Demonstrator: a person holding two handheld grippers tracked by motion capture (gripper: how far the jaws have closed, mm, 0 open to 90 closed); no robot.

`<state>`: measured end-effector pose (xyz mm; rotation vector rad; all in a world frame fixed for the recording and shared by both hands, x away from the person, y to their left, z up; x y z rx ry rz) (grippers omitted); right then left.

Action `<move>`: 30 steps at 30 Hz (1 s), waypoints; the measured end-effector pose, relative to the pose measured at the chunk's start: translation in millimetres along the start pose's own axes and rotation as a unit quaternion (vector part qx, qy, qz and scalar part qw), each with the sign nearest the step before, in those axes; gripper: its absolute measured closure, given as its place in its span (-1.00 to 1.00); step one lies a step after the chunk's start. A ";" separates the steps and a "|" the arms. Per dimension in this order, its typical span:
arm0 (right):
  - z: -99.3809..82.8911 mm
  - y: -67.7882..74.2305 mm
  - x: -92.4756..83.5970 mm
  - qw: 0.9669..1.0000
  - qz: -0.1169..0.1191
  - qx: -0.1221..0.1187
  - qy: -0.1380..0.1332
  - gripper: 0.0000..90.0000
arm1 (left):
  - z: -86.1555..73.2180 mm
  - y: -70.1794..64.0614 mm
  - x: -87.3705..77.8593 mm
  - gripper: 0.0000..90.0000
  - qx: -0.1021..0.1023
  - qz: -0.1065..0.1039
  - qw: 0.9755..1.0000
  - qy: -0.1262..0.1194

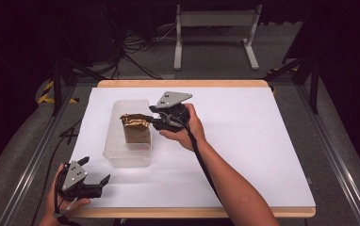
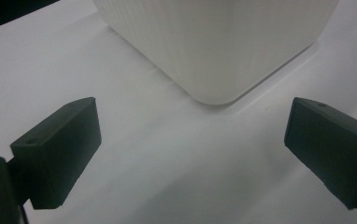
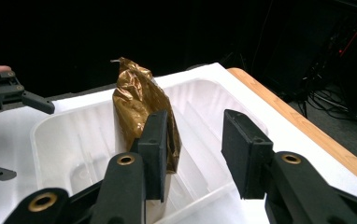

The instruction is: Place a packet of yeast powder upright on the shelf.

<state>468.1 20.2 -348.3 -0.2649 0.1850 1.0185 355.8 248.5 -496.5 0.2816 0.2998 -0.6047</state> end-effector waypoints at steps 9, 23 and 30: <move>-4.9 -1.2 -2.6 1.000 -0.005 -0.004 0.016 0.23 | -0.1 -1.6 0.9 -0.89 0.005 -0.004 1.000 0.001; -8.7 -13.4 -28.4 0.999 -0.043 -0.008 0.026 -0.03 | 0.2 -1.6 0.8 -0.89 0.008 -0.001 1.000 0.002; -11.0 -21.1 -47.9 0.997 -0.066 -0.020 0.038 -0.15 | 0.2 -3.1 2.1 -0.89 0.011 -0.003 1.000 0.004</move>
Point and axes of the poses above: each handheld gripper's, and its own axes: x roughly forward along the jaws, z roughly out of its top, y roughly to its left, the point moved 8 cm from there along x, roughly forward along the jaws, and after that the axes turned 10 degrees about -y, right-handed, at the moved point
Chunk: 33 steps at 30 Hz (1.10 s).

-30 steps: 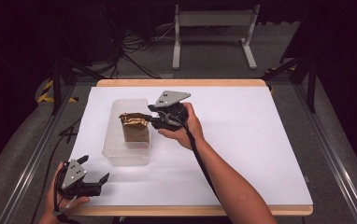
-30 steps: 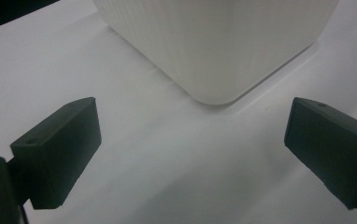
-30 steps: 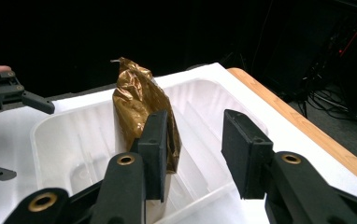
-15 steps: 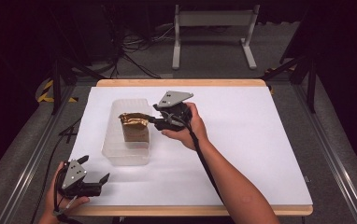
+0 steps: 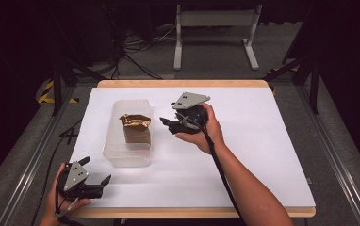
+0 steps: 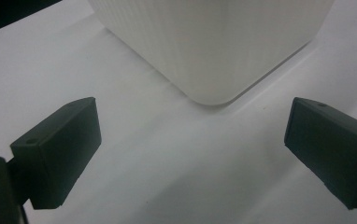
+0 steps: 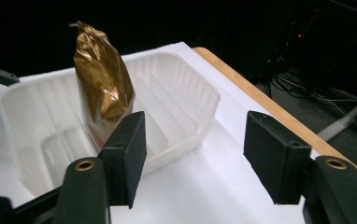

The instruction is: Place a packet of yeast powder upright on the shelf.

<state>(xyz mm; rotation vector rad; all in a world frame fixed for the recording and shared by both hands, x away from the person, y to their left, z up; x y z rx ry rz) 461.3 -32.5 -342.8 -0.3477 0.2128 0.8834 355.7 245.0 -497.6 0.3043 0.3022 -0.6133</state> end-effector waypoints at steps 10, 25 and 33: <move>-13.7 -11.1 -19.8 0.999 -0.020 -0.017 0.027 -0.30 | 0.2 0.9 0.0 -0.89 0.000 0.003 1.000 0.001; -35.6 -26.6 -41.7 0.995 -0.053 -0.054 0.070 -0.39 | 0.1 1.1 -1.0 -0.89 -0.002 0.004 1.000 0.000; -52.8 -33.0 -55.1 0.993 -0.069 -0.052 0.084 -0.46 | -0.4 0.7 -1.0 -0.89 -0.001 0.004 1.000 0.002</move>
Point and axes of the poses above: each handheld gripper's, and its own axes: x roughly forward along the jaws, z roughly out of its top, y roughly to its left, the point moved 8 cm from there along x, roughly forward along the jaws, and after that the axes turned 10 degrees about -y, right-handed, at the moved point
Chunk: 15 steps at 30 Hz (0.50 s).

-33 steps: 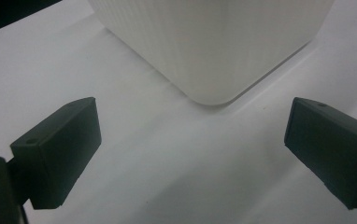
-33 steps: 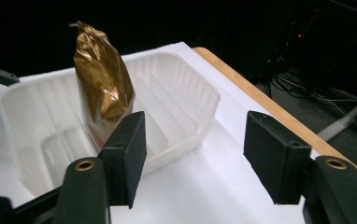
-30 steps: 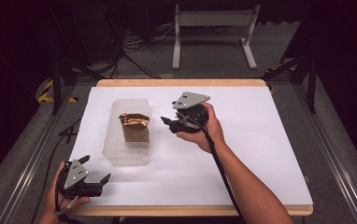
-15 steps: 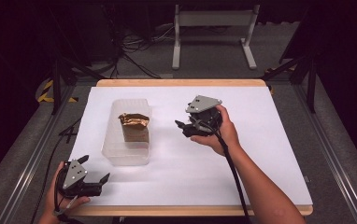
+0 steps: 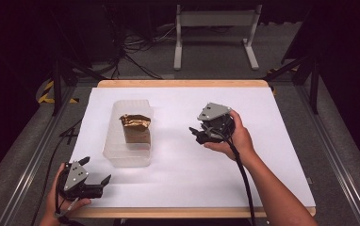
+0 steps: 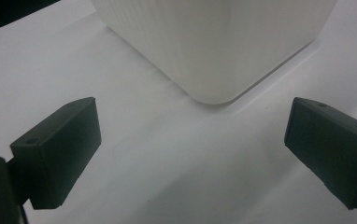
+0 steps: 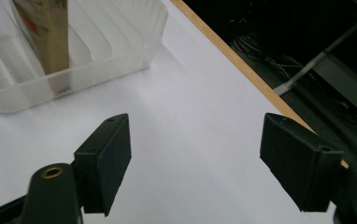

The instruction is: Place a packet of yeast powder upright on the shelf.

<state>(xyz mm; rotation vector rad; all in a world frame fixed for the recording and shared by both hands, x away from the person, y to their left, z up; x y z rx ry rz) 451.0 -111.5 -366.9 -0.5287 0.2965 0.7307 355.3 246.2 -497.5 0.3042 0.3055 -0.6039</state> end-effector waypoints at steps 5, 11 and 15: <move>-11.6 0.2 -7.9 1.000 -0.004 -0.003 0.006 -0.47 | 0.0 0.6 0.1 -0.90 -0.001 0.001 1.000 0.000; -36.9 1.1 -24.3 1.000 -0.007 -0.008 0.026 -0.47 | 0.6 -0.1 2.3 -0.90 0.003 0.000 1.000 0.003; -50.7 -0.5 -33.8 1.000 -0.008 0.006 0.027 -0.51 | 0.3 0.7 3.0 -0.90 0.002 0.002 1.000 0.004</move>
Point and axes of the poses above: each handheld gripper's, and its own axes: x roughly forward along the jaws, z roughly out of its top, y roughly to its left, the point moved 8 cm from there along x, roughly forward along the jaws, and after that the axes turned 10 degrees about -y, right-handed, at the moved point
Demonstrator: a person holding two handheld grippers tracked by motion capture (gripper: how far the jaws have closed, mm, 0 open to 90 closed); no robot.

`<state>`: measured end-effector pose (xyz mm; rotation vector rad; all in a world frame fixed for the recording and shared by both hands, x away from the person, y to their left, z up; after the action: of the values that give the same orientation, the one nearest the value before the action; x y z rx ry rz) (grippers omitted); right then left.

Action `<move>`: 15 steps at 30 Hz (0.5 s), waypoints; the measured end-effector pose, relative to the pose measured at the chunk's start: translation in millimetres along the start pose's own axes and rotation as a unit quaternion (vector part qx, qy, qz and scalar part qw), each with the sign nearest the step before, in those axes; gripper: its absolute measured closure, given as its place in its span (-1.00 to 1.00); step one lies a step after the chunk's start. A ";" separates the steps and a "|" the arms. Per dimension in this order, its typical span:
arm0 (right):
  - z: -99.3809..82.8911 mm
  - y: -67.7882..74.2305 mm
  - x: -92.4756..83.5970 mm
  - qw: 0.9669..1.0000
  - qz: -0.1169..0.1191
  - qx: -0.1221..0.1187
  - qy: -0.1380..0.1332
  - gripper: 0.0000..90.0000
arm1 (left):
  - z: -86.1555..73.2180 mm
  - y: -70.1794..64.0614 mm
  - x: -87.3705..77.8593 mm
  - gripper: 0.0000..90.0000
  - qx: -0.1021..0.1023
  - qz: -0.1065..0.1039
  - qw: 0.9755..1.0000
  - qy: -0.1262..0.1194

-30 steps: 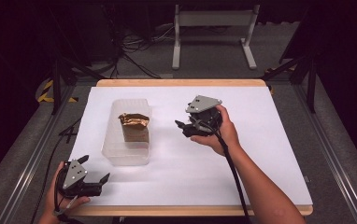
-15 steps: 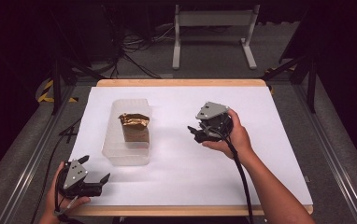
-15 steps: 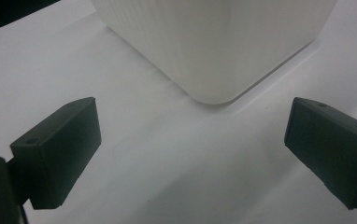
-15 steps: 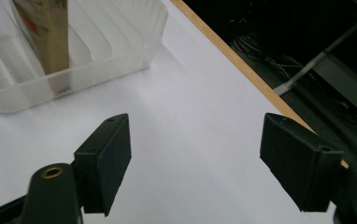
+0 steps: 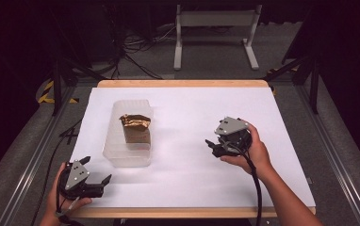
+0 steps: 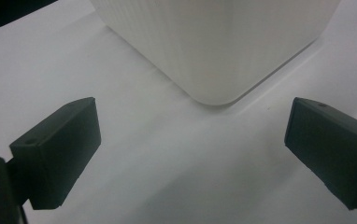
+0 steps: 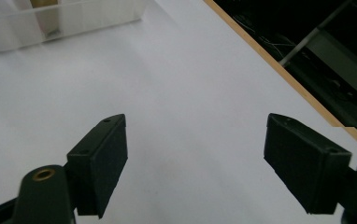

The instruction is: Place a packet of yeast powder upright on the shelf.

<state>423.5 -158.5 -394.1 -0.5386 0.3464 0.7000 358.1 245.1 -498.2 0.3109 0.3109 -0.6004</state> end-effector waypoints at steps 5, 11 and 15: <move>-17.1 -2.8 -9.1 1.000 -0.003 0.011 0.000 -0.55 | -0.1 0.6 -0.1 -0.90 0.002 0.003 1.000 0.002; -41.2 -5.1 -19.9 1.000 -0.014 0.012 0.008 -0.57 | -0.8 0.4 0.8 -0.90 0.001 0.004 1.000 0.006; -54.8 -6.6 -30.8 1.000 -0.020 0.022 0.004 -0.58 | -0.9 0.9 0.9 -0.90 0.002 0.005 1.000 0.006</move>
<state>399.3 -209.9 -421.8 -0.5060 0.3575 0.6503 359.2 245.7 -499.1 0.3209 0.3201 -0.5892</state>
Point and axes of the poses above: each handheld gripper's, and its own axes: x roughly forward along the jaws, z roughly out of its top, y roughly to its left, the point moved 8 cm from there along x, roughly forward along the jaws, and after that the axes turned 10 degrees about -y, right-handed, at the moved point
